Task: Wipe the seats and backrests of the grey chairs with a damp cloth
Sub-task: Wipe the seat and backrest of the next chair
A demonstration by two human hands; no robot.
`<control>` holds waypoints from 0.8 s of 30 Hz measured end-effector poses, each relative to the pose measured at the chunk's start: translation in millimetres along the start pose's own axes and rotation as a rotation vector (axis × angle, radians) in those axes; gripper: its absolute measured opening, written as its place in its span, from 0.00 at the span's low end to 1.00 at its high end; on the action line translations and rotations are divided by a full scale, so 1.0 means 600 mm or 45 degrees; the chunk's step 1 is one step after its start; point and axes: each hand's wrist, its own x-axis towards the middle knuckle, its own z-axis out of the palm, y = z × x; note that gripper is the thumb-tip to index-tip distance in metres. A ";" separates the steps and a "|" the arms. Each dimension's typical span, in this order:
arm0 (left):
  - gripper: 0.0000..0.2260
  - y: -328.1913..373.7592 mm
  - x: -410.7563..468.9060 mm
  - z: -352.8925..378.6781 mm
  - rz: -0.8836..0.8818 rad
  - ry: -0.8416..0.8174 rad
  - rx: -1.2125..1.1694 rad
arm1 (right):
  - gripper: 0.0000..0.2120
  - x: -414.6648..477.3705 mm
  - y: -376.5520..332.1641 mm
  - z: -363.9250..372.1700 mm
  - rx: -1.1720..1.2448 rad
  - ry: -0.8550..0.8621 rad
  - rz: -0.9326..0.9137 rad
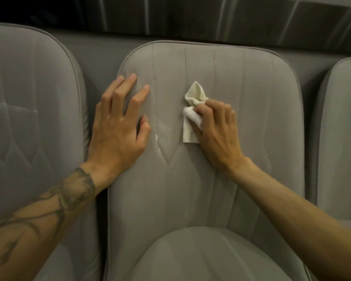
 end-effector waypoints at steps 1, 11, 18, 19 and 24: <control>0.27 -0.001 0.000 0.000 0.001 0.000 0.002 | 0.14 0.000 -0.006 0.000 0.023 0.006 0.051; 0.26 -0.004 -0.002 0.004 -0.005 0.013 -0.013 | 0.11 0.037 -0.014 -0.002 0.137 0.074 0.252; 0.27 -0.001 0.000 0.001 -0.013 0.002 -0.014 | 0.10 0.026 0.007 -0.016 0.034 -0.094 -0.188; 0.27 -0.001 0.000 0.001 -0.015 0.002 -0.016 | 0.09 0.057 0.023 -0.015 0.006 -0.004 -0.077; 0.27 -0.002 -0.001 0.000 -0.001 0.004 0.006 | 0.07 0.059 -0.019 -0.002 0.027 0.113 0.216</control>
